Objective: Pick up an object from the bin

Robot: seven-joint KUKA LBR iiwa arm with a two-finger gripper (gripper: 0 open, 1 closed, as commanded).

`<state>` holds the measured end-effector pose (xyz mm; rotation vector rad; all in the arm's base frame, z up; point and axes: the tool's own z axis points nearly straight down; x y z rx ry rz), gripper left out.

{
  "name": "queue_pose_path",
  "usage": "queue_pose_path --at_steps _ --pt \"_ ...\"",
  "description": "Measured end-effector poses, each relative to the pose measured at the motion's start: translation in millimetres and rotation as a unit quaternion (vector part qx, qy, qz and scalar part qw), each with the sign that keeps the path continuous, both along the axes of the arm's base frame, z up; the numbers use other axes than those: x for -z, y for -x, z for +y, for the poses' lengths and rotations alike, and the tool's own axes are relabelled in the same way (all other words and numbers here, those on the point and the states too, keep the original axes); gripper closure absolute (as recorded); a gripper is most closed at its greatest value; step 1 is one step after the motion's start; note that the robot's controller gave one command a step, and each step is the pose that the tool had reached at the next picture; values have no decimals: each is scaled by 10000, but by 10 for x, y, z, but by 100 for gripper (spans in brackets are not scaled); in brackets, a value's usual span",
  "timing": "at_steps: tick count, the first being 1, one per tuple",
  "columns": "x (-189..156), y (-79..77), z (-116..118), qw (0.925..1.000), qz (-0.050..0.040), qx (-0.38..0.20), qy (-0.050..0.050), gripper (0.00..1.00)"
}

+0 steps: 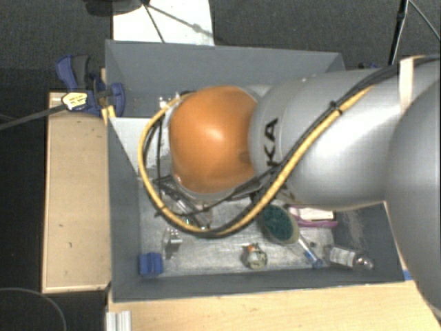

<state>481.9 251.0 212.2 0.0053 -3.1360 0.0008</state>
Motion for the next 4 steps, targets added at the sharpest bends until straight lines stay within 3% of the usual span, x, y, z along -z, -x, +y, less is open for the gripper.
queue_pose_path --at_steps 1,2,3,4 --pt "1265 -68 49 9915 -61 -1296 -21 0" --pt "1397 -50 -51 9171 -50 -3987 25 0" --pt "1110 -12 17 9398 -52 -3416 -25 0" --pt "1418 -94 20 6496 -34 -7603 -19 0"
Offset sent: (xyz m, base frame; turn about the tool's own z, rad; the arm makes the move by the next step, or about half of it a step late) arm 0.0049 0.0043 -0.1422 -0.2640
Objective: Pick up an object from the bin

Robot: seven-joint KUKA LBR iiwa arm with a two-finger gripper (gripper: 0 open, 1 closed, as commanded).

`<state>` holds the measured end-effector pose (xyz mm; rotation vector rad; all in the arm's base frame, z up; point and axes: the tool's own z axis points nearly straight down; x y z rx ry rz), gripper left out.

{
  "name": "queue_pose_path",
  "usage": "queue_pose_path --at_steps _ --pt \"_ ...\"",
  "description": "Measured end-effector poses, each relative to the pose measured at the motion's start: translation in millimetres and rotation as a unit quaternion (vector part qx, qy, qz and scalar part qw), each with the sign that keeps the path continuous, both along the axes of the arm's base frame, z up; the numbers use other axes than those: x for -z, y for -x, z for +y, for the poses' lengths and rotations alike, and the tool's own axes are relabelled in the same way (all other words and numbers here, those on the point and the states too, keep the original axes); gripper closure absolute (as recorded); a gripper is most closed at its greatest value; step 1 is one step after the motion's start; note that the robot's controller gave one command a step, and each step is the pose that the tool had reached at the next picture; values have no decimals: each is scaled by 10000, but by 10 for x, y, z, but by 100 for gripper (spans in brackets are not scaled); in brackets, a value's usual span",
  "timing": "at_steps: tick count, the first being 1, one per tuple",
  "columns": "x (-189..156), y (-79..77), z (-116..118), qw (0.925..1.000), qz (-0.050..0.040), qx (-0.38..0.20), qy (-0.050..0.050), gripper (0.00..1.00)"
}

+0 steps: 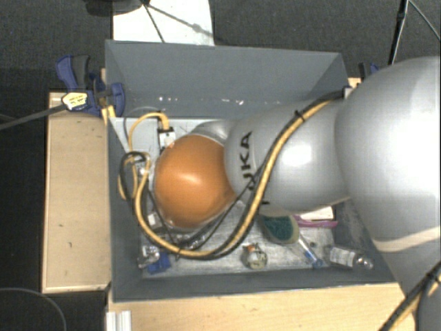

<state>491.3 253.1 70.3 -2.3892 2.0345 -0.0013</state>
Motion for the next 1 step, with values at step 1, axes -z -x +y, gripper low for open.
queue_pose_path --at_steps 1 --pt "-3 151 -299 9998 16 180 1 0"
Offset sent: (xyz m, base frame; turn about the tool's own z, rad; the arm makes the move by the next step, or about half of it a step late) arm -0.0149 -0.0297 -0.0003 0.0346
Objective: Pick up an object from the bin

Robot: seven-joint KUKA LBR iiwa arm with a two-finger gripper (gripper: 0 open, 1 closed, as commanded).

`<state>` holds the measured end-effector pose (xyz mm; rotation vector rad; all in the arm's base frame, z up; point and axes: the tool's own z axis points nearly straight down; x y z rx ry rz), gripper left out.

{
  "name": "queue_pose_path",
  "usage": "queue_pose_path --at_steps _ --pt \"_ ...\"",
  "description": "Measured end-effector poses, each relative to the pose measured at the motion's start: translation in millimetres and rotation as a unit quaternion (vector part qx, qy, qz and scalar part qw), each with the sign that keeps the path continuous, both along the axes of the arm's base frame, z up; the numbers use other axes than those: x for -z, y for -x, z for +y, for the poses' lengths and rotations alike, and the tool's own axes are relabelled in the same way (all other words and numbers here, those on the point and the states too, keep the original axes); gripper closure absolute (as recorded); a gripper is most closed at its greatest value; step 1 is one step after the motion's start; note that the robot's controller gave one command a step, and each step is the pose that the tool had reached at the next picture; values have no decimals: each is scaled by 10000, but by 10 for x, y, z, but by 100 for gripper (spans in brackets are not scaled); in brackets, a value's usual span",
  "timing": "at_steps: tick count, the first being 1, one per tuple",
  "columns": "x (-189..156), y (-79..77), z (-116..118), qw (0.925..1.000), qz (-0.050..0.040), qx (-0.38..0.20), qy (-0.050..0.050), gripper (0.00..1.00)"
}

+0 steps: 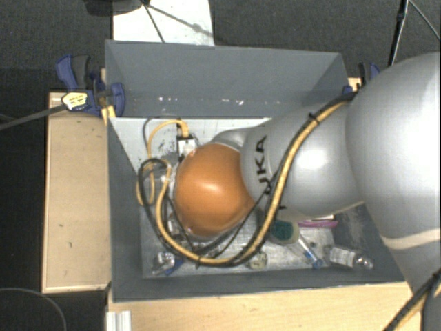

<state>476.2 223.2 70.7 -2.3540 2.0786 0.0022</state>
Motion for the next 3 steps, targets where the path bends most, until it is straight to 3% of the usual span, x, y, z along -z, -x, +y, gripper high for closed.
queue_pose_path --at_steps 1,3 --pt "-19 -15 23 10000 -17 16 -15 100" --pt "-553 -24 40 9999 -17 103 -12 100"
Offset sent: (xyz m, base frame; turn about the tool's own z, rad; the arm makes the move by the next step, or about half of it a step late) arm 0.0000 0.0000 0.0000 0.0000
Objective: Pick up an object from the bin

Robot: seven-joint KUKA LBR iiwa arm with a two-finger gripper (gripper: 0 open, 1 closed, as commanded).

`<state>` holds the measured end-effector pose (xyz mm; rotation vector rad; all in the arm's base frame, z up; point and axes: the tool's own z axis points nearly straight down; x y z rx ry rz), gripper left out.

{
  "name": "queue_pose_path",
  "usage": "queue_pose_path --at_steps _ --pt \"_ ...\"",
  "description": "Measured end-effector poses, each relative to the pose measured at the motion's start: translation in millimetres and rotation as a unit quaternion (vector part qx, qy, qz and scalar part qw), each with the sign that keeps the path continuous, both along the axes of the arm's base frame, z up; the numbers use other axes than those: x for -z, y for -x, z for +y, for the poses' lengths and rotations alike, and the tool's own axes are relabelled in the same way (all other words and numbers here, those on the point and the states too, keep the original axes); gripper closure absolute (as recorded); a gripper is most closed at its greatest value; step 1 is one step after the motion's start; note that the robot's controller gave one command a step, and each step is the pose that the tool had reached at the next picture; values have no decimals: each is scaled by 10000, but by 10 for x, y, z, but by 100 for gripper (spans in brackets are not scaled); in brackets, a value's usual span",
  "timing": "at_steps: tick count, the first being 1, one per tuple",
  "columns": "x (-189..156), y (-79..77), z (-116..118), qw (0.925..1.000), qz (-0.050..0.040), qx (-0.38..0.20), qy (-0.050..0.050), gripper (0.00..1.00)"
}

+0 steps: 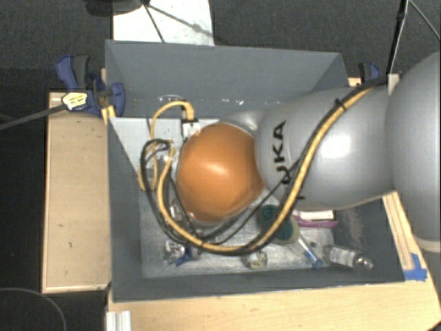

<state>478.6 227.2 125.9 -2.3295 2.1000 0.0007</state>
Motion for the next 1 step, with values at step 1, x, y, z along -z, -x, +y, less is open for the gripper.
queue_pose_path --at_steps 1 --pt "-648 -13 10 10000 -14 31 0 100"
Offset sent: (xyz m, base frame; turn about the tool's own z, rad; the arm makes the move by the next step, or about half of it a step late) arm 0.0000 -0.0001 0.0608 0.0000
